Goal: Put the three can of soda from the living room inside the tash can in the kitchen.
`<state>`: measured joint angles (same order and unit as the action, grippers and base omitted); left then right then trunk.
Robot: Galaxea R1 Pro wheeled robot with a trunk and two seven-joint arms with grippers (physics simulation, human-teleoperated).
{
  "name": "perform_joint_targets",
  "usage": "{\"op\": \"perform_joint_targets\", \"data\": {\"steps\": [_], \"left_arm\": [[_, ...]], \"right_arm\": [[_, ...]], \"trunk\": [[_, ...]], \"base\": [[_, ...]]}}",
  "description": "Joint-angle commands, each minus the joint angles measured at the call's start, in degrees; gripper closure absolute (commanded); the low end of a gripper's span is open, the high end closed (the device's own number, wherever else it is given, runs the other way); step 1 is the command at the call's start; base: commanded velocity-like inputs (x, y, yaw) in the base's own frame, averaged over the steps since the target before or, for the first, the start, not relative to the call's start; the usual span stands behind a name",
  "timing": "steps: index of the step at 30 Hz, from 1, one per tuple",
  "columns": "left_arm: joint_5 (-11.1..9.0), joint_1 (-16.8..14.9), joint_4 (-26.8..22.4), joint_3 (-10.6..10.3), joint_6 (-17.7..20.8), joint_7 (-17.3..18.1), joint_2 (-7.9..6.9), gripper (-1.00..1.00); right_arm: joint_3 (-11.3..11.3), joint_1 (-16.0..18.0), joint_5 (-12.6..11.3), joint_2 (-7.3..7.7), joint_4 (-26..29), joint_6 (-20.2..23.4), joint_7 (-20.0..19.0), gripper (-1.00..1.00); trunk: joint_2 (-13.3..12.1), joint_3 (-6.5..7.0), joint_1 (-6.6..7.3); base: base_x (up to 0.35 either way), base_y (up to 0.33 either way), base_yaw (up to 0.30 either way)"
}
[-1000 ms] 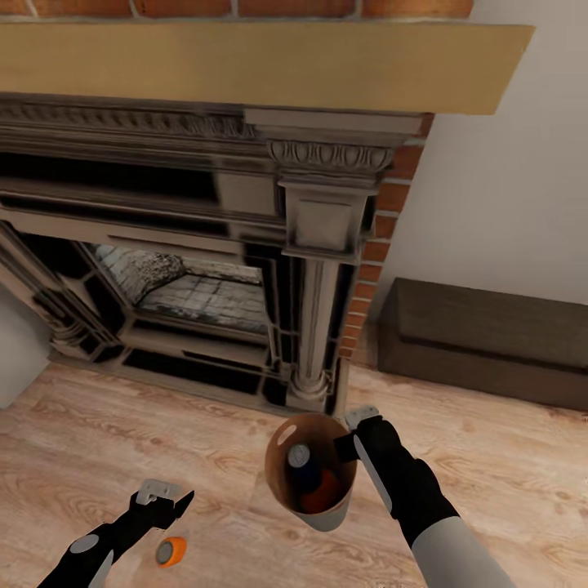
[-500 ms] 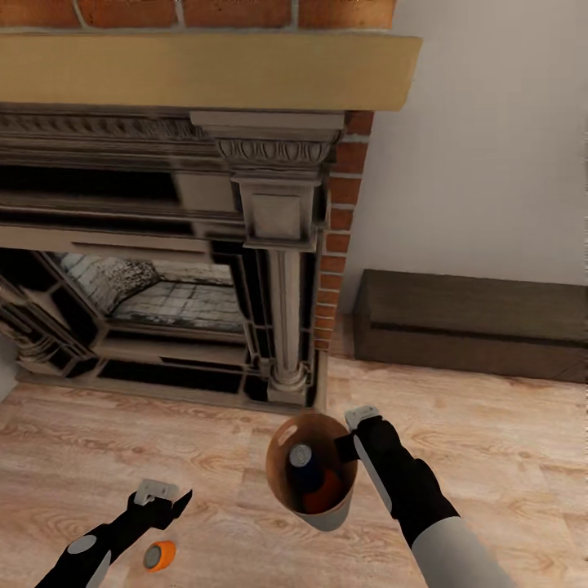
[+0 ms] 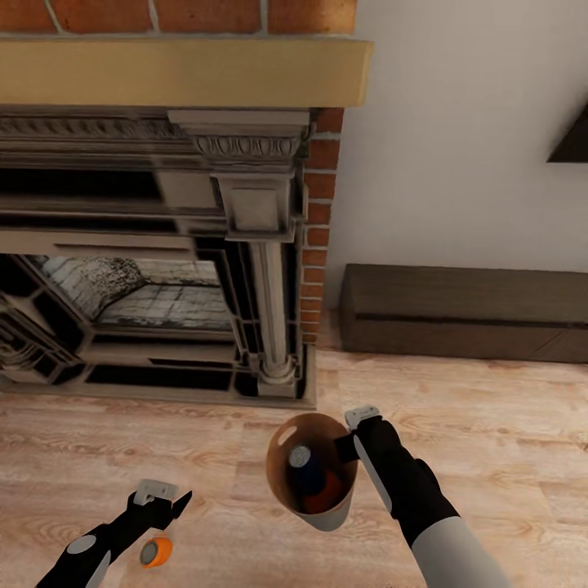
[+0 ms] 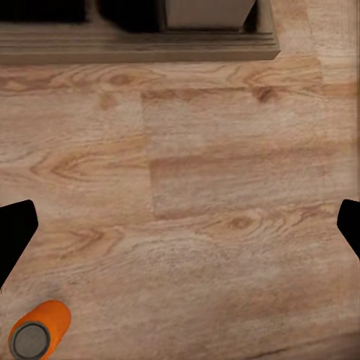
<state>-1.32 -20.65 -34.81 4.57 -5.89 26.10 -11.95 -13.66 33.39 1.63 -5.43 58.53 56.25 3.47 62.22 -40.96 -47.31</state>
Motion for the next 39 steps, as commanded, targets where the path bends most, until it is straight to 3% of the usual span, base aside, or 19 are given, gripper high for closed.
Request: {"op": "perform_joint_targets", "data": {"steps": [1,14,19,28,30,32,39], "left_arm": [[0.0,0.0,0.01,0.0,0.0,0.0,0.0,-1.0],[-0.06,0.0,0.01,0.0,-0.03,0.0,-0.29,-1.0],[-0.15,0.0,0.01,0.0,0.0,0.1,-1.07,-1.0],[-0.05,0.0,0.01,-0.05,-0.91,-0.19,-1.2,-1.0],[-0.02,0.0,0.12,-0.04,-2.48,-0.31,-1.19,-1.0],[-0.06,0.0,1.05,-0.18,-4.0,-0.42,-1.18,-1.0],[-0.01,0.0,1.62,-0.24,-4.68,-0.55,-1.14,-1.0]], "right_arm": [[-0.02,0.01,-1.55,-0.02,0.0,-0.08,-0.21,1.0],[-0.04,0.01,-1.55,-0.02,0.0,-0.08,-0.21,1.0],[-0.05,0.01,-1.55,-0.02,0.0,-0.08,-0.21,1.0],[0.07,0.05,-1.55,-0.02,0.1,-0.05,-0.21,1.0],[0.1,0.07,-1.55,0.03,0.88,0.05,-0.21,1.0],[0.11,0.1,-1.49,0.31,5.17,0.39,-0.2,1.0],[0.12,0.1,-1.54,1.77,11.64,1.32,-0.21,1.0]], "trunk": [[0.0,0.03,0.0],[0.0,0.1,0.0],[0.0,0.23,0.0],[0.0,0.44,0.0],[0.0,0.44,0.0],[0.0,0.45,0.0],[0.0,0.45,0.0]], "base": [[-0.001,0.209,-0.118],[-0.015,0.148,-0.027],[-0.185,0.189,-0.163],[-0.051,0.046,-0.138],[-0.003,0.003,-0.015],[-0.001,0.001,-0.007],[0.0,0.0,-0.001]]}}
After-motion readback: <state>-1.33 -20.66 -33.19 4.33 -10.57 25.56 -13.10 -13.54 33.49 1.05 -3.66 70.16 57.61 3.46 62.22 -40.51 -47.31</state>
